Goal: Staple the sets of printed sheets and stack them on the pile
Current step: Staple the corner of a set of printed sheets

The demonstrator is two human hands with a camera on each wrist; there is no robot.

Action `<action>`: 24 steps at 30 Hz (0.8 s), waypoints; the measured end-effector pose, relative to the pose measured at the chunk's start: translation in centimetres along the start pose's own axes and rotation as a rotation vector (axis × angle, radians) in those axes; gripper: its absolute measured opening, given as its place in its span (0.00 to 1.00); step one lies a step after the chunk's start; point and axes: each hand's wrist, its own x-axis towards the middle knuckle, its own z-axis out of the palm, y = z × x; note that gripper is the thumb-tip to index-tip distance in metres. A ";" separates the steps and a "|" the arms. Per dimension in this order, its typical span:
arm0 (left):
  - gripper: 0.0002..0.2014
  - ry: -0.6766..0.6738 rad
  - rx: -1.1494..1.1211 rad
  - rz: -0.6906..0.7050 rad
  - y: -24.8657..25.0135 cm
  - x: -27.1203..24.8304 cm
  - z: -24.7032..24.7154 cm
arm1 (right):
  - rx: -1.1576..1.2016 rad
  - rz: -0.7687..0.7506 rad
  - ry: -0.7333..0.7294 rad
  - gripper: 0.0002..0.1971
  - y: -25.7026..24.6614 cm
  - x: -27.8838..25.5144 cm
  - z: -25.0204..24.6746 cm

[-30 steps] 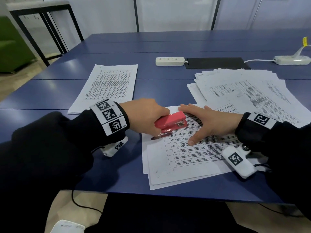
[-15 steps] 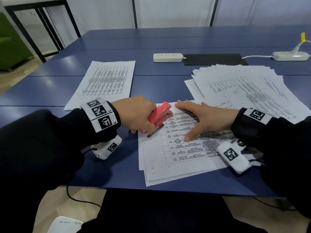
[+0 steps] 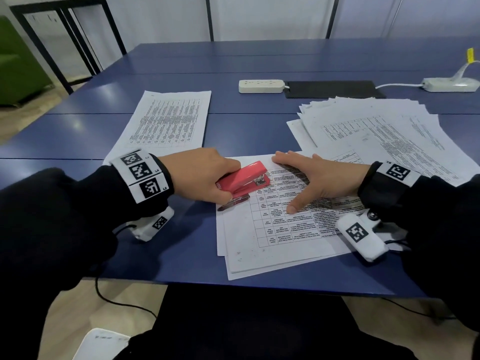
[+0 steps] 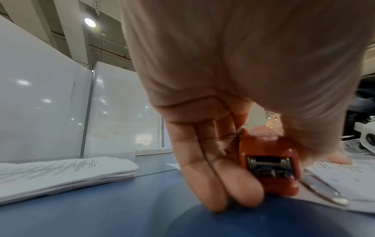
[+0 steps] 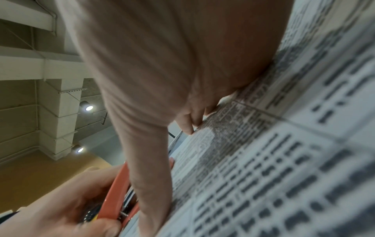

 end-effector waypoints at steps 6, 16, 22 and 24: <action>0.16 -0.009 -0.017 -0.026 -0.2 -1.1 0.2 | 0.003 -0.001 -0.003 0.64 0.2 0.1 0.1; 0.10 0.168 -0.342 -0.036 -1.1 -0.4 -1.8 | 0.569 -0.081 0.391 0.47 -2.1 0.7 0.1; 0.12 0.265 -0.519 -0.059 -0.7 1.7 -1.4 | 1.003 -0.006 0.167 0.31 -5.4 2.1 0.2; 0.14 0.283 -0.682 -0.118 -1.3 2.0 -1.1 | 1.120 -0.029 0.208 0.24 -4.9 2.7 1.0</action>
